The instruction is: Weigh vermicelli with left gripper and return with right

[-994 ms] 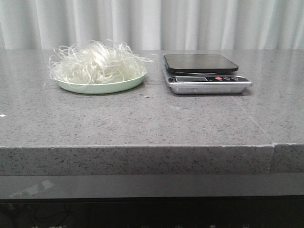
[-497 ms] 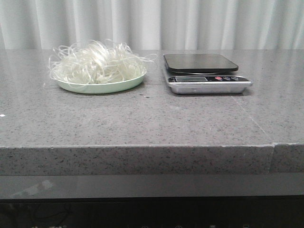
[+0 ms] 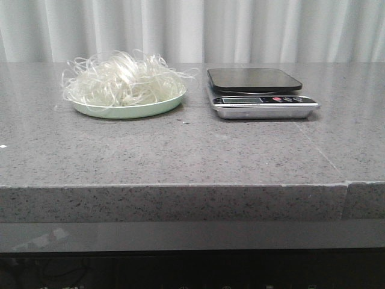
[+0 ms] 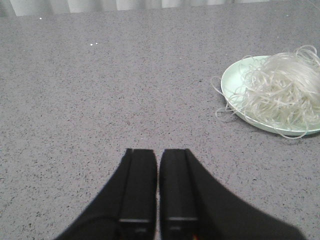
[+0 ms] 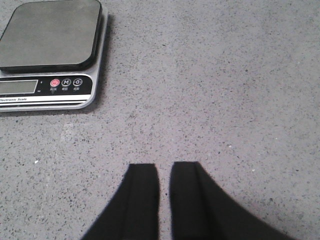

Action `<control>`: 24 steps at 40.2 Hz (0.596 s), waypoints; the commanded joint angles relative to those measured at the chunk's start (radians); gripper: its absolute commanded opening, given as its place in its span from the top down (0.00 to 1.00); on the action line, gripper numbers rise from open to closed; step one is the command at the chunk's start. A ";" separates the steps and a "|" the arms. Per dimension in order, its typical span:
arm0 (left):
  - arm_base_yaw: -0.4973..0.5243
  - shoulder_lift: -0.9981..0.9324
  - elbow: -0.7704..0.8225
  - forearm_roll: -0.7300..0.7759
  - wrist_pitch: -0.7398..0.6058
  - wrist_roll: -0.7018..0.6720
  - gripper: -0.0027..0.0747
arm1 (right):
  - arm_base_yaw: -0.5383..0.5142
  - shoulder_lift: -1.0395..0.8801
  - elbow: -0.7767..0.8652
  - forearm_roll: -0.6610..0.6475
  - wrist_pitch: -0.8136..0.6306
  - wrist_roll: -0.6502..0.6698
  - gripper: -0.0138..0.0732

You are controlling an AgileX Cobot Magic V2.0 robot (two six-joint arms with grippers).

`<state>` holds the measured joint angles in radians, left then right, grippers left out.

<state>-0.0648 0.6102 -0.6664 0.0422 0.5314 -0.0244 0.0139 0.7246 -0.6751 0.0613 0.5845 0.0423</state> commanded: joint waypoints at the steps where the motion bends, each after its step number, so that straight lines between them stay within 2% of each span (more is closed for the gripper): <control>1: 0.002 0.007 -0.027 0.000 -0.073 -0.009 0.54 | -0.003 0.007 -0.037 -0.009 -0.060 -0.005 0.36; 5: 0.002 0.007 -0.027 0.000 -0.073 -0.009 0.34 | -0.003 0.007 -0.037 -0.009 -0.061 -0.005 0.20; 8: 0.002 0.007 -0.027 0.000 -0.073 -0.009 0.27 | -0.003 0.007 -0.037 -0.009 -0.061 -0.005 0.18; 17: -0.021 0.042 -0.040 -0.003 -0.089 -0.009 0.28 | -0.003 0.007 -0.037 -0.009 -0.059 -0.005 0.18; 24: -0.148 0.162 -0.100 0.000 -0.093 0.012 0.28 | -0.003 0.007 -0.037 -0.009 -0.059 -0.005 0.18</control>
<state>-0.1601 0.7173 -0.7068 0.0438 0.5278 -0.0171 0.0139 0.7246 -0.6751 0.0613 0.5845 0.0423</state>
